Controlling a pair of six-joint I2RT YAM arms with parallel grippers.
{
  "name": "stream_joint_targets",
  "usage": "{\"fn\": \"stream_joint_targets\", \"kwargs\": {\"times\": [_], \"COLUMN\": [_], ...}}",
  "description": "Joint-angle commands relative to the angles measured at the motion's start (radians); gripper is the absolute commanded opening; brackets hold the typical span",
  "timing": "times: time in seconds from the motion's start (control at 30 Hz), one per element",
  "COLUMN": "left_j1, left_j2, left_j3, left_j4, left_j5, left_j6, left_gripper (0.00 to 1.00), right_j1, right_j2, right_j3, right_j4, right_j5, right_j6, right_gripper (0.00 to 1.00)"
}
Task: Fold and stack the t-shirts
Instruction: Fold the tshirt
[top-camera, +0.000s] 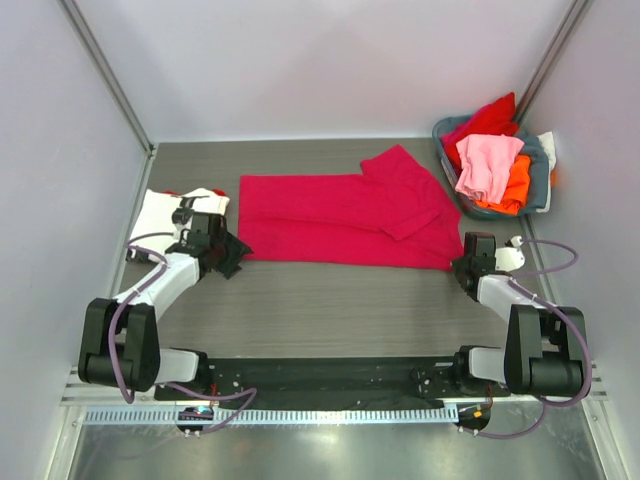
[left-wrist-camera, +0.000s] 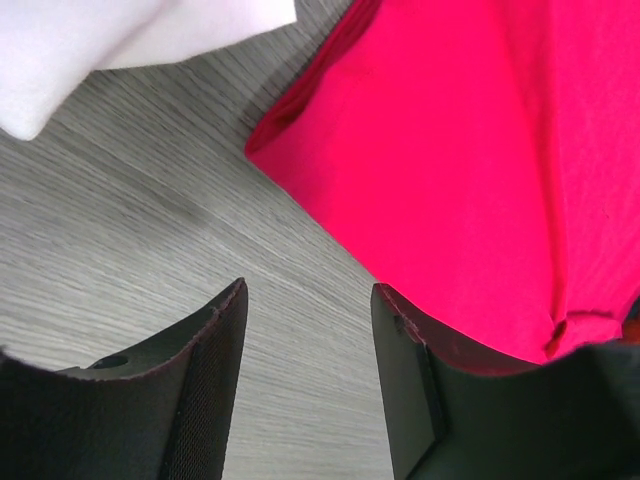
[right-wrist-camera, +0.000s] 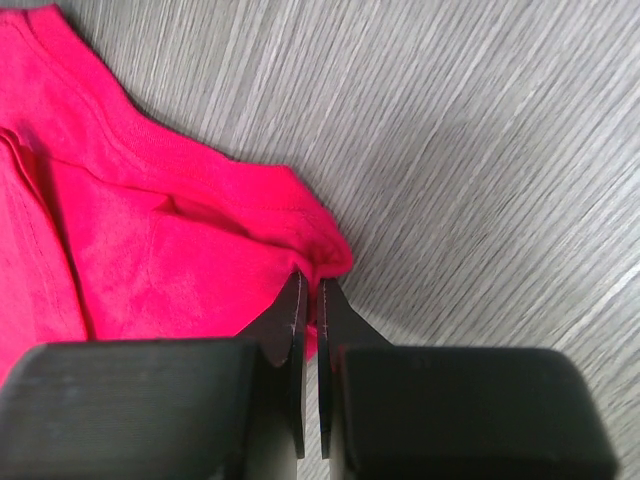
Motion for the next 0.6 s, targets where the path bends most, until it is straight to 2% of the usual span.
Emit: {"fn": "stream_joint_targets", "kwargs": {"times": [0.0,0.27,0.5,0.57], "left_j1": [-0.013,-0.026,-0.029,-0.027], "left_j2": [0.013,0.062,0.183,0.206], "left_j3": [-0.028,-0.085,-0.039,-0.022], "left_j4": [0.083,0.192,0.246,0.246], "left_j5": [-0.056,-0.2,-0.216,-0.219], "left_j6": [-0.021,-0.113,-0.182,-0.188], "left_gripper": [0.53,0.45,0.44,0.4], "right_j1": [-0.006,-0.006,-0.006,-0.006], "right_j2": [-0.042,-0.082,-0.1,-0.108], "right_j3": [0.002,-0.005,-0.008,-0.011], "right_j4": [-0.003,0.005,0.001,-0.004], "right_j5": [0.006,-0.044,-0.058,-0.057], "right_j6": [-0.046,-0.06,-0.067,-0.067], "right_gripper": [0.01,0.01,0.01,0.01]}}
